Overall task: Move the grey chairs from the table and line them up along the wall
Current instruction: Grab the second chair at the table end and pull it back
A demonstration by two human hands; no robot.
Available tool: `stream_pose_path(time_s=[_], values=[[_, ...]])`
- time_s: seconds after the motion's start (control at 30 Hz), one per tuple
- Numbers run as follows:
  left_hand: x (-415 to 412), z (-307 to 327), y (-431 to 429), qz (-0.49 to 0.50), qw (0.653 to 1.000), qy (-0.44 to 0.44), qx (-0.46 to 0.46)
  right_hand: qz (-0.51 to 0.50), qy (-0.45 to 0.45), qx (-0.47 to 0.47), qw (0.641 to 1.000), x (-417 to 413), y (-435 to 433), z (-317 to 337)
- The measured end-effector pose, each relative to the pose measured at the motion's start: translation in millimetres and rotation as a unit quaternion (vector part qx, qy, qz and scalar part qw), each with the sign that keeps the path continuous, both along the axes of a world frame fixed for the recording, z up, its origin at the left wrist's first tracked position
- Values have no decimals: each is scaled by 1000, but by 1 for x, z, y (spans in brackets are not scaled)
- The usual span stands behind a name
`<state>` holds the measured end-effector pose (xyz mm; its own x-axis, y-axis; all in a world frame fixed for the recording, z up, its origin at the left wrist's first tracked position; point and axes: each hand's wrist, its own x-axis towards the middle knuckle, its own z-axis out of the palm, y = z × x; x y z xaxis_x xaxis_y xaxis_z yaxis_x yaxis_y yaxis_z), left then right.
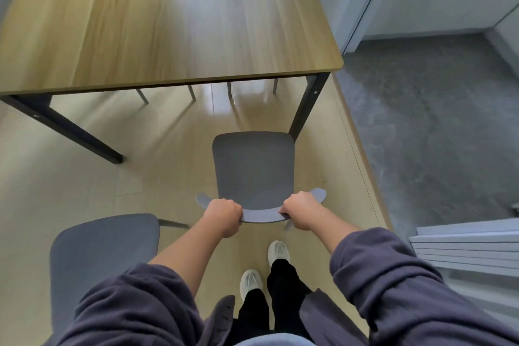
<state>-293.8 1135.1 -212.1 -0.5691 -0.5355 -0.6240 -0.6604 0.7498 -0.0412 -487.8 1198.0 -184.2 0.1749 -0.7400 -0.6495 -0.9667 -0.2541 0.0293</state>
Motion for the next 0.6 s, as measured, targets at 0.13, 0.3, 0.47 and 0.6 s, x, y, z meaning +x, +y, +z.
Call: stream_pose_path(time_s=[0.13, 0.3, 0.47, 0.6], values=[[8, 0, 21, 6, 1000, -2, -3, 0, 4, 7, 1000, 9, 21, 3], [15, -1, 53, 10, 1000, -5, -4, -10, -1, -1, 1000, 17, 52, -2], [15, 3, 92, 25, 1000, -11, -5, -5, -4, -8, 1000, 16, 89, -6], [15, 0, 136, 48, 999, -17, -3, 15, -6, -11, 1000, 14, 126, -12]])
